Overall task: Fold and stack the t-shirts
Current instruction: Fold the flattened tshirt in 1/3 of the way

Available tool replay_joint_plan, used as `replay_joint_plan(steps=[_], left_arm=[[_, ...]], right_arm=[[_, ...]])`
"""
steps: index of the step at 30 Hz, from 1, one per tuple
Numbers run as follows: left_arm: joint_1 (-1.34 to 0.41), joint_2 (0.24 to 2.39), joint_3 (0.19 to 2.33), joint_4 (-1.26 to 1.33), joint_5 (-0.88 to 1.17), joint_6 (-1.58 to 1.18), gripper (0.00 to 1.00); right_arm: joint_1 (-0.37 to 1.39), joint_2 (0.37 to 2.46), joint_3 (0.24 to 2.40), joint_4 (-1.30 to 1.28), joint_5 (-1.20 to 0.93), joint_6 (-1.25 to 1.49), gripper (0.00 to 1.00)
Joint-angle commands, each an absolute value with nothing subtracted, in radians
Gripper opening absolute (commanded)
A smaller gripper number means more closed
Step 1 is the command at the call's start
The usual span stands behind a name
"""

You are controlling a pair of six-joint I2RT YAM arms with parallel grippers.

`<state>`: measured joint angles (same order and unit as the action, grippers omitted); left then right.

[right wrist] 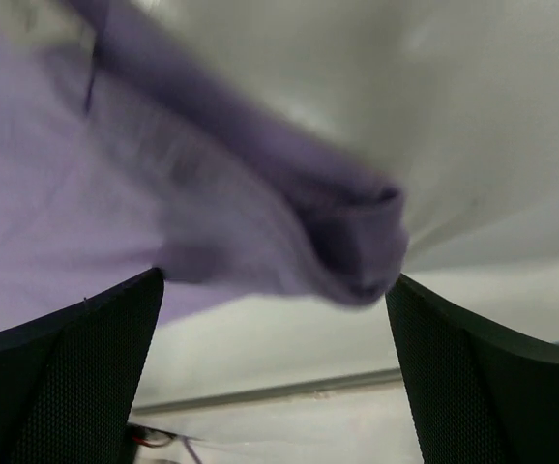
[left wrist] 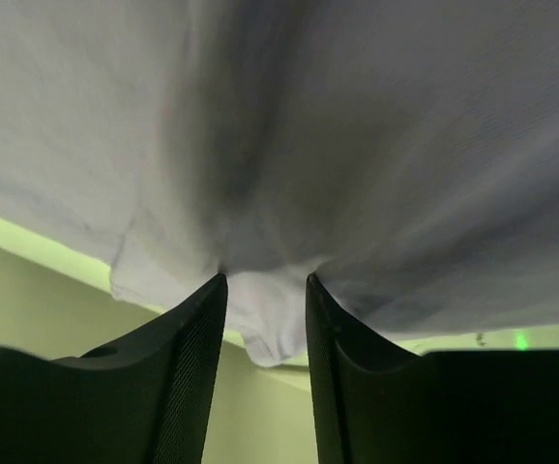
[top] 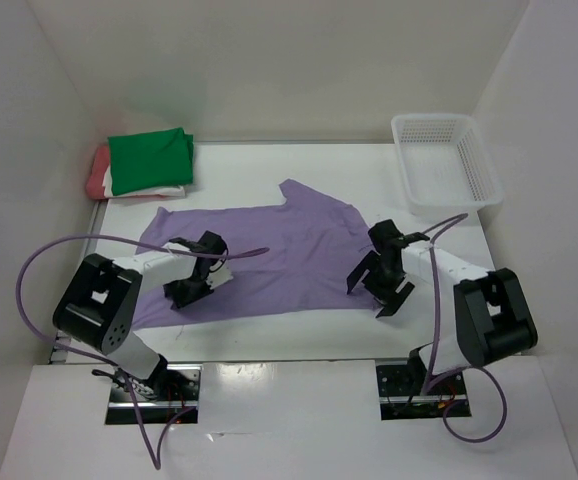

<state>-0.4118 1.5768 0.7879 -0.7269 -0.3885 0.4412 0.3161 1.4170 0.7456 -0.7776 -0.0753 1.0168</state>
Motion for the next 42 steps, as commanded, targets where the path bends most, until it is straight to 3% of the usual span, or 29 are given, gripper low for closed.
replay_joint_plan(steps=[1, 3, 6, 7, 10, 11, 20, 28, 30, 31, 32, 33, 35, 42], left_arm=[[-0.367, 1.537, 0.750, -0.719, -0.462, 0.497, 0.46], [-0.335, 1.537, 0.738, -0.719, -0.462, 0.506, 0.49], [-0.308, 1.537, 0.710, -0.697, -0.492, 0.532, 0.52], [-0.308, 1.537, 0.687, -0.696, -0.492, 0.546, 0.52], [-0.308, 1.537, 0.675, -0.696, -0.492, 0.555, 0.53], [-0.308, 1.526, 0.675, -0.707, -0.492, 0.555, 0.53], [-0.308, 1.410, 0.666, -0.727, -0.451, 0.618, 0.55], [-0.308, 1.302, 0.666, -0.850, -0.407, 0.678, 0.51], [-0.308, 1.292, 0.666, -0.850, -0.422, 0.678, 0.52], [-0.308, 1.292, 0.666, -0.863, -0.422, 0.666, 0.52], [-0.308, 1.281, 0.666, -0.874, -0.436, 0.644, 0.54], [-0.308, 1.281, 0.678, -0.874, -0.445, 0.631, 0.54], [-0.263, 1.270, 0.707, -0.874, -0.474, 0.585, 0.56], [-0.023, 1.252, 0.817, -0.856, -0.477, 0.519, 0.64]], right_arm=[[0.240, 1.477, 0.736, -0.693, -0.064, 1.025, 1.00], [0.189, 1.518, 0.709, -0.663, -0.084, 0.988, 0.97], [0.179, 1.539, 0.719, -0.663, -0.089, 0.968, 0.72], [0.179, 1.548, 0.719, -0.663, -0.089, 0.968, 0.49], [0.179, 1.548, 0.719, -0.692, -0.089, 0.956, 0.18], [0.179, 1.548, 0.706, -0.704, -0.089, 0.956, 0.00], [0.327, 1.361, 0.732, -0.998, -0.104, 1.058, 0.00], [0.414, 1.221, 0.689, -1.184, -0.261, 1.078, 0.00], [0.414, 1.221, 0.689, -1.184, -0.261, 1.078, 0.31], [0.414, 1.233, 0.689, -1.184, -0.261, 1.078, 0.42], [0.414, 1.242, 0.689, -1.184, -0.261, 1.078, 0.62], [0.414, 1.243, 0.689, -1.184, -0.261, 1.078, 0.68], [0.414, 1.243, 0.724, -1.215, -0.261, 1.078, 0.73], [0.414, 1.285, 1.076, -1.189, -0.111, 1.026, 0.73]])
